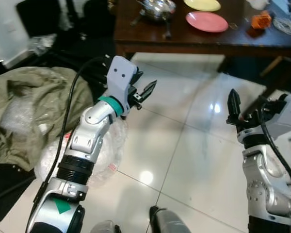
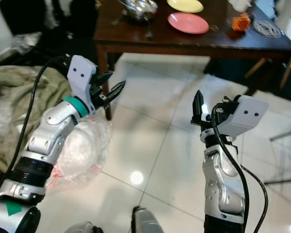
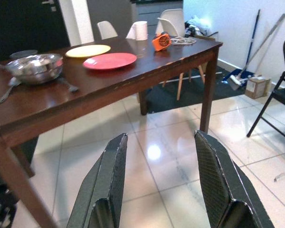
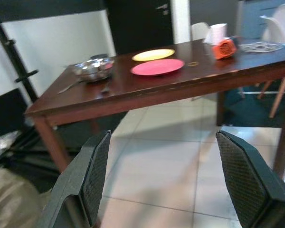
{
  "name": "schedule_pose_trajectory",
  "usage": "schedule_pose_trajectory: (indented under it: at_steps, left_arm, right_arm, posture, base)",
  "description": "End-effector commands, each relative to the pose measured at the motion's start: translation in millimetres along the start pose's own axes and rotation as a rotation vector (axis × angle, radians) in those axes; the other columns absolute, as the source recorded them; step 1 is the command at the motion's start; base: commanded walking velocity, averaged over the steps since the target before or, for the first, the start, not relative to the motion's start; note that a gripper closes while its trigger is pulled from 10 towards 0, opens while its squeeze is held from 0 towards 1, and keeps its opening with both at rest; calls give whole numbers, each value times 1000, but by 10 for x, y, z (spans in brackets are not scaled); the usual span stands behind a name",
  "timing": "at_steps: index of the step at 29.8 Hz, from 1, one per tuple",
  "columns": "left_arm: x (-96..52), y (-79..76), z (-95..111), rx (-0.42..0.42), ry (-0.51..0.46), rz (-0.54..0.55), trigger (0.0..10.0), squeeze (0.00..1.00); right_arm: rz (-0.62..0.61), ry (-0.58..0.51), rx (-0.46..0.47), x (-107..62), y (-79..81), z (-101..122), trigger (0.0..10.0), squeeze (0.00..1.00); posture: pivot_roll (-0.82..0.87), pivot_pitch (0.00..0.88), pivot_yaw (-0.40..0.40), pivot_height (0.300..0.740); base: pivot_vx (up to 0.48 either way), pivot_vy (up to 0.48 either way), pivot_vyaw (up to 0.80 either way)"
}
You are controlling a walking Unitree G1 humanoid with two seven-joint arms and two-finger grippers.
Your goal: Setting the table
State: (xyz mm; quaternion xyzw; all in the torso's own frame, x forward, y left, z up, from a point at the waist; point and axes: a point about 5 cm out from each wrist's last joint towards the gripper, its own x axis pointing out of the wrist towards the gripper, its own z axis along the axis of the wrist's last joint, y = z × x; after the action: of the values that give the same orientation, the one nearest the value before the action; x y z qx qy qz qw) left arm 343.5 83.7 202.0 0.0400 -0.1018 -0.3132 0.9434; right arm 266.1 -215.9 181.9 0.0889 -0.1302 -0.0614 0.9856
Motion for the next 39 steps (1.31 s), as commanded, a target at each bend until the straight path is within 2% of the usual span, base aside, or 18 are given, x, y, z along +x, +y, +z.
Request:
schedule_pose_trajectory:
  at_steps: [1, 18, 39]
  left_arm:
    - [15, -46, -10, -8, 4, -21, 10000, 0]
    - [40, -12, 12, 3, -19, 8, 10000, 0]
    - [75, -25, 47, 21, -46, 13, 10000, 0]
  right_arm:
    - [-13, 4, -5, -14, -36, -4, 10000, 0]
    - [-6, -3, -1, 1, -25, 3, 10000, 0]
    - [8, -11, -1, 8, -4, 9, 10000, 0]
  posture:
    - [35, 19, 47, 740]
    - [35, 6, 48, 740]
    - [35, 5, 49, 740]
  base:
    - [0, 0, -800]
    - [0, 0, -800]
    - [465, 0, 0]
